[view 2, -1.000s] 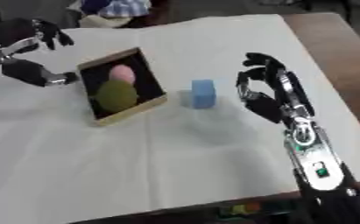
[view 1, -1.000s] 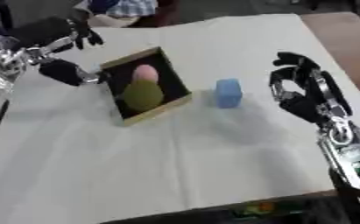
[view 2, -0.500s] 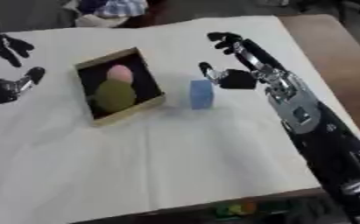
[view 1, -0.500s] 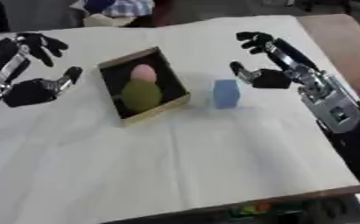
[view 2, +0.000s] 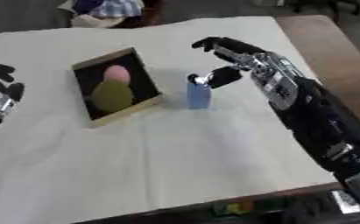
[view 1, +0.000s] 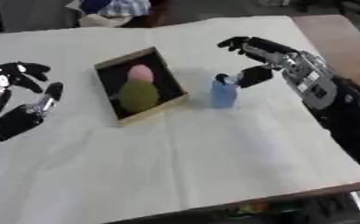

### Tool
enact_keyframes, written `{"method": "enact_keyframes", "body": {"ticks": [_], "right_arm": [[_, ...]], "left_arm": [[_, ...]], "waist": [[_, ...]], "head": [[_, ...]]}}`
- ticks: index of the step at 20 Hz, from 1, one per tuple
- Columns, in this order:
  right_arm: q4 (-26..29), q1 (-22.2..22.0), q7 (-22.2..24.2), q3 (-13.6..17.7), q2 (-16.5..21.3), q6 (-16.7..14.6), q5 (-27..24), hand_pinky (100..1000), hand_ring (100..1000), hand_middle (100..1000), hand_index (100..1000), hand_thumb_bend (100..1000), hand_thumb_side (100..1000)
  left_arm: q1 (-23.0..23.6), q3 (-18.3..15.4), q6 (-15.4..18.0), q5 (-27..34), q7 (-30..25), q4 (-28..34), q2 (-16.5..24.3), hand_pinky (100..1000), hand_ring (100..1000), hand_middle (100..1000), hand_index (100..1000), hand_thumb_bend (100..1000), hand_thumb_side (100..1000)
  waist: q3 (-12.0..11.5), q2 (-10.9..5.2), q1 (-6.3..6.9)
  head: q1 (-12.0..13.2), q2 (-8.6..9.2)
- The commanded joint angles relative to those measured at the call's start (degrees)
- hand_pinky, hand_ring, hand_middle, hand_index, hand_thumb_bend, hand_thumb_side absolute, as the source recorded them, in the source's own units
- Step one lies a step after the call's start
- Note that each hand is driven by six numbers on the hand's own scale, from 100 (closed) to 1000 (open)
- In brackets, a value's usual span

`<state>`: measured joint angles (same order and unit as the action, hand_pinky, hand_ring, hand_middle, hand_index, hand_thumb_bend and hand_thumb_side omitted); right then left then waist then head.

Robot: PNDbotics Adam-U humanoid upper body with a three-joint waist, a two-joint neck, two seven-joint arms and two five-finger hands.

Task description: Pick up objects on the table and place them in the box.

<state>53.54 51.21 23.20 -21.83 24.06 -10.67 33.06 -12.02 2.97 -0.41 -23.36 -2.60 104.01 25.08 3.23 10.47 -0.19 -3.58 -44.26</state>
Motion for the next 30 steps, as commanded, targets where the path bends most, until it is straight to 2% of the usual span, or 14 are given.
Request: {"method": "enact_keyframes", "body": {"ticks": [1, 2, 6, 9, 12, 15, 20, 23, 27, 30], "right_arm": [[-4.68, 2.14, 3.20, 3.09, -0.11, -1.57, 3.44, 884, 925, 939, 966, 340, 486], [-6.16, 2.42, 4.12, 4.11, -0.34, -2.15, 4.36, 884, 923, 937, 965, 337, 482], [-10.69, 2.48, 4.44, 11.05, -2.54, -6.96, 18.79, 879, 907, 914, 956, 310, 475], [-11.33, 2.10, 1.90, 13.42, -2.73, -8.84, 21.46, 866, 881, 890, 952, 249, 501], [-9.45, 1.46, -0.95, 14.56, -2.30, -9.06, 18.88, 860, 868, 877, 949, 227, 512], [-6.24, 1.10, -2.00, 14.60, -1.24, -8.91, 13.78, 852, 848, 855, 947, 189, 537], [-1.13, 0.35, -0.58, 13.14, 1.20, -8.17, 4.59, 848, 837, 844, 947, 179, 571], [0.74, -0.25, 1.44, 12.23, 2.33, -7.79, 0.64, 850, 840, 852, 953, 206, 620], [1.58, -0.78, 5.64, 10.09, 3.53, -8.15, -1.70, 860, 865, 878, 964, 257, 625], [1.57, -1.03, 8.15, 8.60, 3.65, -8.89, 0.88, 871, 891, 917, 973, 290, 577]], "left_arm": [[0.09, 0.30, 0.67, 3.37, 3.36, 0.38, 0.59, 694, 550, 594, 772, 320, 714], [0.25, 0.46, 0.88, 4.23, 4.23, 0.10, 0.62, 694, 550, 594, 772, 319, 716], [0.77, 0.61, 1.42, 5.72, 5.96, -0.75, 0.47, 694, 550, 594, 772, 316, 720], [1.00, 0.50, 1.52, 5.83, 6.24, -1.00, 0.33, 694, 550, 594, 772, 314, 723], [1.06, 0.46, 1.52, 5.86, 6.34, -1.14, 0.23, 694, 550, 594, 772, 311, 725], [1.08, 0.49, 1.53, 5.81, 6.26, -1.22, 0.27, 694, 551, 595, 772, 305, 732], [1.19, 0.49, 1.46, 5.66, 6.02, -1.41, 0.36, 695, 552, 596, 773, 303, 737], [1.22, 0.49, 1.44, 5.57, 5.87, -1.56, 0.39, 696, 552, 596, 774, 302, 740], [1.28, 0.46, 1.43, 5.44, 5.74, -1.67, 0.46, 696, 552, 596, 774, 302, 741], [1.33, 0.48, 1.41, 5.41, 5.72, -1.72, 0.50, 696, 552, 596, 774, 301, 742]], "waist": [[0.13, -1.55, -0.80], [0.15, -1.55, -0.78], [0.29, -1.58, -0.58], [0.34, -1.56, -0.53], [0.40, -1.51, -0.53], [0.41, -1.48, -0.60], [0.45, -1.46, -0.85], [0.47, -1.46, -0.99], [0.44, -1.45, -1.24], [0.47, -1.47, -1.36]], "head": [[0.04, 0.14], [0.08, 0.14], [0.37, 0.14], [0.42, 0.14], [0.41, 0.14], [0.34, 0.14], [0.25, 0.14], [0.14, 0.14], [0.06, 0.14], [-0.01, 0.14]]}}
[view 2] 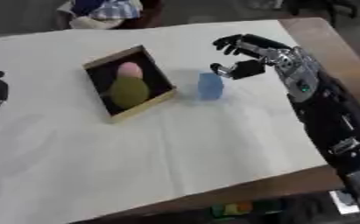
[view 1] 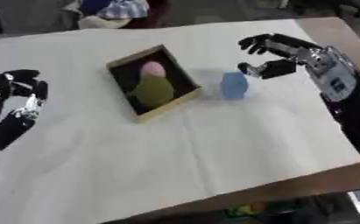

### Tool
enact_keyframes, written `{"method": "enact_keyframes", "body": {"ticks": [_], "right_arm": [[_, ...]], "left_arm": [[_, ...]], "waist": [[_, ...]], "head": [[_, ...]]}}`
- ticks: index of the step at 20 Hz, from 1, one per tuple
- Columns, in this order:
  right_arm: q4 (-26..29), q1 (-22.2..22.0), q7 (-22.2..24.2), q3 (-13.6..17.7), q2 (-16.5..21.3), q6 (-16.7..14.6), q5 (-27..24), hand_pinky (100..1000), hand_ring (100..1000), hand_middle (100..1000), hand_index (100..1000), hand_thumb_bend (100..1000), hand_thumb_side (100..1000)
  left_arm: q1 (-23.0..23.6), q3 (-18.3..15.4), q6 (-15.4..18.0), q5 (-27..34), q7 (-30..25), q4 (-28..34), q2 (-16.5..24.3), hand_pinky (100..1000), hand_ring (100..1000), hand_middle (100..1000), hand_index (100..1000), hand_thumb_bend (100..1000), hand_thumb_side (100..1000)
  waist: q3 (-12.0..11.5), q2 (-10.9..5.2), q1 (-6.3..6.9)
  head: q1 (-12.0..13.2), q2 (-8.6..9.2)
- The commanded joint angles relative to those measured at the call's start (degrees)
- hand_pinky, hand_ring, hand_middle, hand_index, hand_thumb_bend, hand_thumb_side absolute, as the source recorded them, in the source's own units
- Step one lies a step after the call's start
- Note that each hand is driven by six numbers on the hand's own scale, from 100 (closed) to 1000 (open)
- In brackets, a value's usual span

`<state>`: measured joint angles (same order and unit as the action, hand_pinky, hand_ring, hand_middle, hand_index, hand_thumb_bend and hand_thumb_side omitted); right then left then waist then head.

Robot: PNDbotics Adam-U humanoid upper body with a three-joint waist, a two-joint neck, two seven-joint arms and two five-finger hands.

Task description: Pick up objects on the table and place them in the box.

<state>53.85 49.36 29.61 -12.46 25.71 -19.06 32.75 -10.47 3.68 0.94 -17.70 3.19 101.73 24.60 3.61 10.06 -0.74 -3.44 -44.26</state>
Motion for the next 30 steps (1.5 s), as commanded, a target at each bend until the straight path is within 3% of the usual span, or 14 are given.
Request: {"method": "enact_keyframes", "body": {"ticks": [1, 3, 11, 20, 23, 25, 30], "right_arm": [[1.00, 0.76, 2.03, -1.06, 1.85, -0.81, 2.95, 876, 903, 940, 979, 308, 536], [0.14, 0.67, 1.58, -1.07, 1.40, -1.50, 6.66, 881, 913, 961, 986, 308, 473], [-4.92, 1.27, -4.06, 1.25, -0.89, -2.87, 15.41, 879, 909, 939, 977, 331, 490], [-7.04, 2.10, -4.13, 0.73, -3.38, -4.65, 16.30, 873, 892, 908, 929, 296, 505], [-7.34, 2.32, -5.58, 1.00, -3.97, -4.59, 15.36, 866, 878, 889, 876, 277, 512], [-7.32, 2.54, -6.95, 1.16, -4.12, -4.25, 14.76, 861, 870, 874, 757, 253, 501], [-5.78, 3.71, -9.66, 1.79, -4.97, -3.40, 13.87, 857, 857, 855, 679, 192, 460]], "left_arm": [[-0.23, -0.20, 0.07, -0.26, -0.10, 0.55, 0.97, 696, 552, 596, 774, 301, 743], [-0.22, -0.16, 0.08, -0.26, -0.15, 0.53, 0.90, 696, 552, 596, 774, 301, 742], [-0.06, -0.05, 0.11, -0.17, -0.23, 0.47, 0.58, 696, 552, 596, 774, 301, 743], [0.06, 0.12, 0.10, -0.11, -0.40, 0.36, 0.27, 696, 552, 596, 775, 300, 746], [0.13, 0.20, 0.16, -0.05, -0.48, 0.27, 0.01, 696, 552, 596, 775, 300, 747], [0.15, 0.19, 0.17, -0.03, -0.46, 0.24, -0.03, 696, 552, 596, 775, 292, 749], [0.17, 0.13, 0.22, 0.02, -0.43, 0.22, -0.12, 697, 554, 598, 775, 271, 756]], "waist": [[0.11, -1.08, -0.82], [0.13, -1.12, -0.76], [0.45, -1.36, -0.38], [0.55, -1.46, -0.02], [0.53, -1.49, 0.12], [0.51, -1.51, 0.19], [0.44, -1.57, 0.30]], "head": [[-0.17, 0.14], [-0.18, 0.14], [-0.27, 0.14], [-0.44, 0.14], [-0.43, 0.14], [-0.46, 0.14], [-0.43, 0.14]]}}
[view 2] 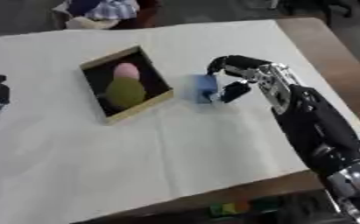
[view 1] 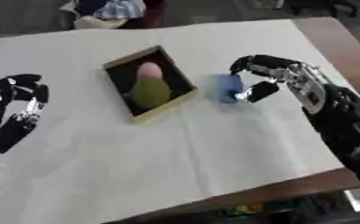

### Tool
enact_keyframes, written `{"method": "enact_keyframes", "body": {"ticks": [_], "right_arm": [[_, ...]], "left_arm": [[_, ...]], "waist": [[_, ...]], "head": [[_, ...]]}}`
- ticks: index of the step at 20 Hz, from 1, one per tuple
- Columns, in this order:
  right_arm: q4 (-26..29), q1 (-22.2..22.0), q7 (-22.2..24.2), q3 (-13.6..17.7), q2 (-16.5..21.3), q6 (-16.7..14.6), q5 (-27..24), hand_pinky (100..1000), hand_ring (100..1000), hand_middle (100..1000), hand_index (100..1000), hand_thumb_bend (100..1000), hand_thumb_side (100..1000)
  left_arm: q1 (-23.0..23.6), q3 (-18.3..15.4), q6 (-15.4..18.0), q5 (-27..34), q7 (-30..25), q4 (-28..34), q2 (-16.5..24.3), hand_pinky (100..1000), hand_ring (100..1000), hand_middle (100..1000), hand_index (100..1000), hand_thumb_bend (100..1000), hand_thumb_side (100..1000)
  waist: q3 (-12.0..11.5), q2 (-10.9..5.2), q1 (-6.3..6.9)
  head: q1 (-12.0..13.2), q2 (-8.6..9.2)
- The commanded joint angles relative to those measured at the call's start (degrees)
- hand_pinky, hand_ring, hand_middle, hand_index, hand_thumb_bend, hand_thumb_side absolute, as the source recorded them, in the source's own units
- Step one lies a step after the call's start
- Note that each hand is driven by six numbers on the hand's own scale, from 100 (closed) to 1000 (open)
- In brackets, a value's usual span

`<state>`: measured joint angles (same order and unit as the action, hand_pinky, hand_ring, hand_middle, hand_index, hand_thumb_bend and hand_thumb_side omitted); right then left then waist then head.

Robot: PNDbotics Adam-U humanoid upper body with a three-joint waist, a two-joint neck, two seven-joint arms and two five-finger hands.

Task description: Pick up objects on the table and place them in the box.

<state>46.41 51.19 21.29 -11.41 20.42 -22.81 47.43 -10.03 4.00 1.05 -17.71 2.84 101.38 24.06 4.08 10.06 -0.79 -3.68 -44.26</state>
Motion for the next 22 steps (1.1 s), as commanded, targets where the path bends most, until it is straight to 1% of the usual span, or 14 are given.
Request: {"method": "enact_keyframes", "body": {"ticks": [1, 3, 6, 11, 12, 13, 15, 16, 17, 18, 20, 22], "right_arm": [[2.18, 2.35, -1.64, 0.77, -0.05, 0.50, -1.04, 857, 857, 855, 673, 188, 455], [3.10, 3.58, -1.77, 0.62, -0.97, 0.72, -1.10, 858, 858, 855, 673, 188, 451], [3.87, 5.64, -1.69, 0.40, -3.35, 0.82, -0.64, 857, 855, 854, 676, 182, 442], [1.85, 8.02, -0.84, -0.31, -7.59, 0.24, 2.03, 859, 859, 857, 696, 189, 453], [1.08, 8.24, -0.63, -0.44, -8.39, 0.03, 2.85, 860, 861, 860, 723, 195, 465], [0.27, 8.39, -0.42, -0.54, -9.10, -0.19, 3.83, 860, 862, 860, 727, 196, 465], [-1.35, 8.45, -0.15, -0.58, -10.22, -0.65, 5.92, 862, 865, 866, 800, 208, 478], [-2.09, 8.40, -0.16, -0.50, -10.65, -0.86, 6.95, 863, 867, 869, 852, 217, 482], [-2.72, 8.30, -0.30, -0.35, -10.96, -1.05, 7.88, 863, 868, 870, 873, 224, 487], [-3.20, 8.21, -0.56, -0.16, -11.15, -1.22, 8.64, 864, 869, 874, 917, 252, 496], [-3.51, 8.01, -1.37, 0.23, -11.18, -1.49, 9.66, 866, 871, 880, 954, 288, 517], [-2.79, 7.88, -2.37, 0.49, -10.82, -1.72, 10.02, 869, 874, 886, 972, 319, 530]], "left_arm": [[-0.31, -0.16, 0.18, 0.06, -0.16, 0.57, 0.39, 698, 555, 598, 776, 269, 757], [-0.38, -0.11, 0.31, 0.10, -0.33, 0.56, 0.36, 699, 555, 599, 776, 265, 757], [-0.40, -0.09, 0.41, 0.17, -0.47, 0.59, 0.28, 701, 556, 599, 776, 261, 759], [-0.52, 0.11, 0.49, 0.26, -0.67, 0.67, 0.06, 701, 556, 599, 775, 256, 761], [-0.53, 0.12, 0.49, 0.27, -0.68, 0.69, 0.05, 702, 556, 600, 775, 255, 762], [-0.56, 0.12, 0.49, 0.29, -0.69, 0.70, 0.04, 702, 556, 600, 775, 255, 762], [-0.66, 0.17, 0.52, 0.33, -0.72, 0.71, -0.03, 703, 556, 600, 775, 253, 762], [-0.69, 0.19, 0.54, 0.35, -0.76, 0.71, -0.06, 703, 556, 599, 775, 254, 762], [-0.69, 0.20, 0.55, 0.35, -0.78, 0.72, -0.07, 703, 556, 599, 775, 254, 762], [-0.69, 0.19, 0.55, 0.35, -0.78, 0.74, -0.07, 702, 556, 599, 775, 254, 762], [-0.67, 0.08, 0.50, 0.34, -0.67, 0.77, -0.05, 702, 556, 599, 775, 255, 761], [-0.63, 0.02, 0.47, 0.33, -0.61, 0.79, -0.04, 701, 556, 599, 775, 254, 761]], "waist": [[-0.06, -1.60, 0.37], [-0.19, -1.68, 0.41], [-0.47, -1.77, 0.44], [-1.16, -1.78, 0.46], [-1.25, -1.76, 0.44], [-1.31, -1.74, 0.42], [-1.42, -1.69, 0.39], [-1.46, -1.67, 0.40], [-1.50, -1.66, 0.41], [-1.52, -1.66, 0.42], [-1.54, -1.65, 0.44], [-1.48, -1.64, 0.43]], "head": [[-0.26, 0.14], [-0.42, 0.14], [-0.69, 0.14], [-1.10, 0.14], [-1.18, 0.14], [-1.27, 0.14], [-1.31, 0.14], [-1.31, 0.14], [-1.32, 0.14], [-1.33, 0.14], [-1.31, 0.14], [-1.28, 0.14]]}}
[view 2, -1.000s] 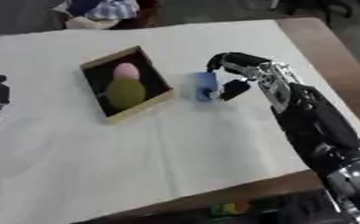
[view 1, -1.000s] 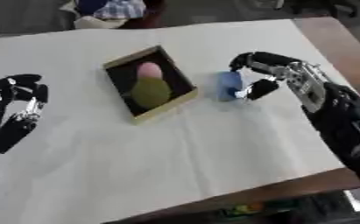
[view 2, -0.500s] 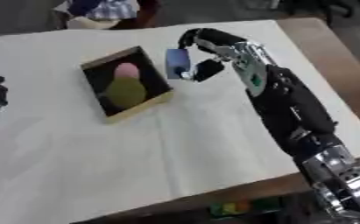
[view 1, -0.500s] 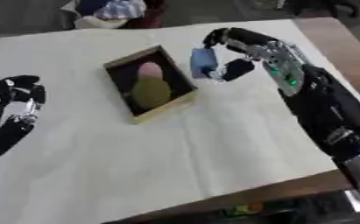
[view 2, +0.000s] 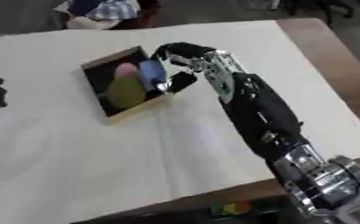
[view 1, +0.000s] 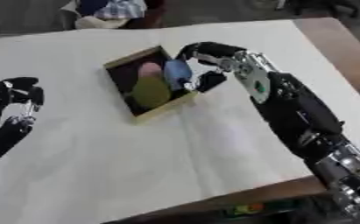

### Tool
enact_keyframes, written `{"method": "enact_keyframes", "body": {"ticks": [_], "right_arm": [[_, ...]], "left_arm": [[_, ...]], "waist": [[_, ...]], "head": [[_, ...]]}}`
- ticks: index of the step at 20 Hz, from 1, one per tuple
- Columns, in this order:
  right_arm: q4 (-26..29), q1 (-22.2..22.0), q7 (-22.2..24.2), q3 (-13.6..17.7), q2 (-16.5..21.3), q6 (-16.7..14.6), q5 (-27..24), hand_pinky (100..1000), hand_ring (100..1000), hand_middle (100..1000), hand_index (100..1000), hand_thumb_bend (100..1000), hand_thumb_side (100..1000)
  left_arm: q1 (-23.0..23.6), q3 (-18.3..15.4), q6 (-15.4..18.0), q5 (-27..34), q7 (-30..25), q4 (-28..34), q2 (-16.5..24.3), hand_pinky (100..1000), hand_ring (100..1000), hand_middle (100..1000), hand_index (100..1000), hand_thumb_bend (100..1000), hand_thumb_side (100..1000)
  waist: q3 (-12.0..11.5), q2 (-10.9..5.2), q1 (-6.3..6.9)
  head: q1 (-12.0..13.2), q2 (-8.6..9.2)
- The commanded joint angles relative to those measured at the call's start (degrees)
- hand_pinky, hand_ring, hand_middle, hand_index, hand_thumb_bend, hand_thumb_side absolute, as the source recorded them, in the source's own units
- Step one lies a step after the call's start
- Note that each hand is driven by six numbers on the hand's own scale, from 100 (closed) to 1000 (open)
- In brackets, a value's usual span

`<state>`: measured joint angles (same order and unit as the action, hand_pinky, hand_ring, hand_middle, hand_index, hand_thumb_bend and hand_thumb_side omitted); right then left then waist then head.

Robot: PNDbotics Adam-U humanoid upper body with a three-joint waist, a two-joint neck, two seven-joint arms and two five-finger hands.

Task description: Pick up objects on the table and place them in the box.

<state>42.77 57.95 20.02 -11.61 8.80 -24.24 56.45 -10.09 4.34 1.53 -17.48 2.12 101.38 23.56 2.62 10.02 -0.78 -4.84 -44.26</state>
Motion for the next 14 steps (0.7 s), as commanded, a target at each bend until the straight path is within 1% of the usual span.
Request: {"method": "enact_keyframes", "body": {"ticks": [1, 5, 7, 8, 9, 10, 11, 12, 13, 14], "right_arm": [[1.58, 1.09, -1.52, 0.75, 1.12, -0.38, 1.06, 872, 877, 890, 980, 333, 538], [5.70, 0.98, -2.52, 1.05, 3.04, -0.32, 0.22, 878, 883, 902, 997, 360, 552], [8.89, 0.46, -3.27, 1.58, 4.48, 0.13, -1.38, 877, 879, 901, 993, 346, 546], [10.71, -0.02, -3.83, 1.92, 5.20, 0.50, -2.59, 872, 869, 893, 985, 324, 530], [12.85, -0.75, -4.70, 2.37, 6.01, 0.97, -4.43, 871, 866, 890, 982, 315, 528], [15.06, -1.62, -5.64, 2.78, 6.79, 1.60, -6.66, 866, 854, 881, 975, 271, 541], [17.73, -2.99, -7.02, 3.38, 7.60, 2.32, -9.62, 860, 842, 871, 966, 223, 536], [20.26, -4.47, -8.21, 3.75, 8.30, 3.16, -12.95, 850, 823, 854, 955, 137, 551], [22.73, -6.24, -9.41, 4.13, 8.95, 4.08, -17.16, 841, 806, 840, 946, 100, 554], [24.92, -8.02, -10.39, 4.38, 9.67, 5.29, -21.55, 835, 798, 834, 940, 100, 552]], "left_arm": [[-0.57, -0.32, -0.01, 0.10, 0.12, 0.77, 0.44, 701, 555, 599, 775, 255, 761], [-0.56, -0.31, 0.01, 0.06, 0.12, 0.70, 0.44, 702, 556, 599, 775, 253, 763], [-0.55, -0.34, 0.02, 0.07, 0.19, 0.67, 0.43, 702, 555, 599, 775, 251, 764], [-0.55, -0.36, 0.02, 0.07, 0.23, 0.65, 0.41, 702, 555, 599, 775, 251, 764], [-0.53, -0.40, 0.02, 0.08, 0.30, 0.64, 0.39, 702, 555, 598, 775, 251, 764], [-0.50, -0.46, 0.01, 0.09, 0.40, 0.61, 0.36, 702, 555, 598, 775, 251, 764], [-0.45, -0.55, -0.02, 0.11, 0.53, 0.56, 0.33, 702, 554, 598, 774, 251, 765], [-0.43, -0.60, -0.04, 0.12, 0.65, 0.50, 0.30, 702, 554, 598, 774, 250, 766], [-0.42, -0.63, -0.05, 0.14, 0.75, 0.41, 0.24, 702, 554, 598, 774, 249, 767], [-0.44, -0.65, -0.06, 0.15, 0.83, 0.31, 0.19, 702, 554, 598, 774, 248, 767]], "waist": [[0.02, -1.59, 0.41], [0.18, -1.56, 0.27], [0.23, -1.51, 0.23], [0.25, -1.48, 0.22], [0.27, -1.43, 0.22], [0.31, -1.39, 0.22], [0.36, -1.32, 0.20], [0.37, -1.27, 0.17], [0.38, -1.20, 0.16], [0.40, -1.14, 0.16]], "head": [[-0.10, 0.14], [-0.04, 0.14], [0.06, 0.14], [0.14, 0.14], [0.24, 0.14], [0.40, 0.14], [0.59, 0.14], [0.73, 0.14], [0.91, 0.14], [1.13, 0.14]]}}
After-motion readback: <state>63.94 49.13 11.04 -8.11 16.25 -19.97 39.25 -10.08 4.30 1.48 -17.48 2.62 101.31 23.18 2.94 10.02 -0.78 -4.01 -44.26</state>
